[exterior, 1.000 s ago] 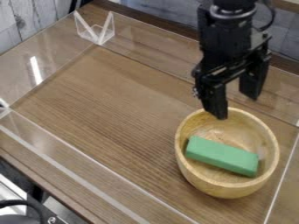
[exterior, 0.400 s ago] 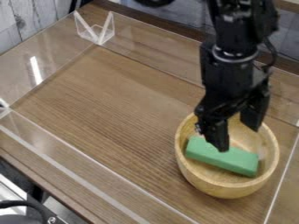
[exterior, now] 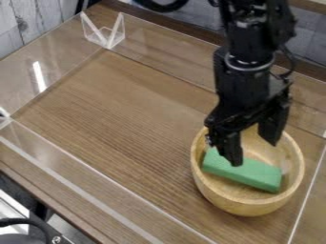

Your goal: Put green object into wooden bowl

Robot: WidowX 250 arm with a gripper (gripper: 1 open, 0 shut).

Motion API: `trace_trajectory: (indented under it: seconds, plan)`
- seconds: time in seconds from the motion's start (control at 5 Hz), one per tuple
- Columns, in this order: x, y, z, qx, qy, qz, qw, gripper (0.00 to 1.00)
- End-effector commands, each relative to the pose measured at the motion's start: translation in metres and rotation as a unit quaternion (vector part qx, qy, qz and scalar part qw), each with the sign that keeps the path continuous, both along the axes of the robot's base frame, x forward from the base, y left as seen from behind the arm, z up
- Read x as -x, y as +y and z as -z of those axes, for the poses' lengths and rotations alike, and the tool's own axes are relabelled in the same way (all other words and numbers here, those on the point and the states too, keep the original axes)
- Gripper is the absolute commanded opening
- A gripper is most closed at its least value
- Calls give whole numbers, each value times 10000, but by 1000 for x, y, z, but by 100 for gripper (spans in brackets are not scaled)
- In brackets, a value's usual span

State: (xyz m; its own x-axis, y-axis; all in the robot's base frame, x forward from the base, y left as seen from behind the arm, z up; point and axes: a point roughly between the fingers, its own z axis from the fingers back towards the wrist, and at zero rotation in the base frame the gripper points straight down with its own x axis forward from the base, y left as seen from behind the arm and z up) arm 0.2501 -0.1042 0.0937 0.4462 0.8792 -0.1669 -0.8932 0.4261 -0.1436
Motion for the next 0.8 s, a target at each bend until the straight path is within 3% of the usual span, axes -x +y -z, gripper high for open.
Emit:
trace_trajectory:
  seconds: [0.0,0.2,0.6]
  plan:
    - [-1,-2,-19,156,-307,-12,9994,100]
    - [1,-4,-19,183,-347,-18,9992,100]
    - [-11,-9,-49,243,-458,-163,9985,100]
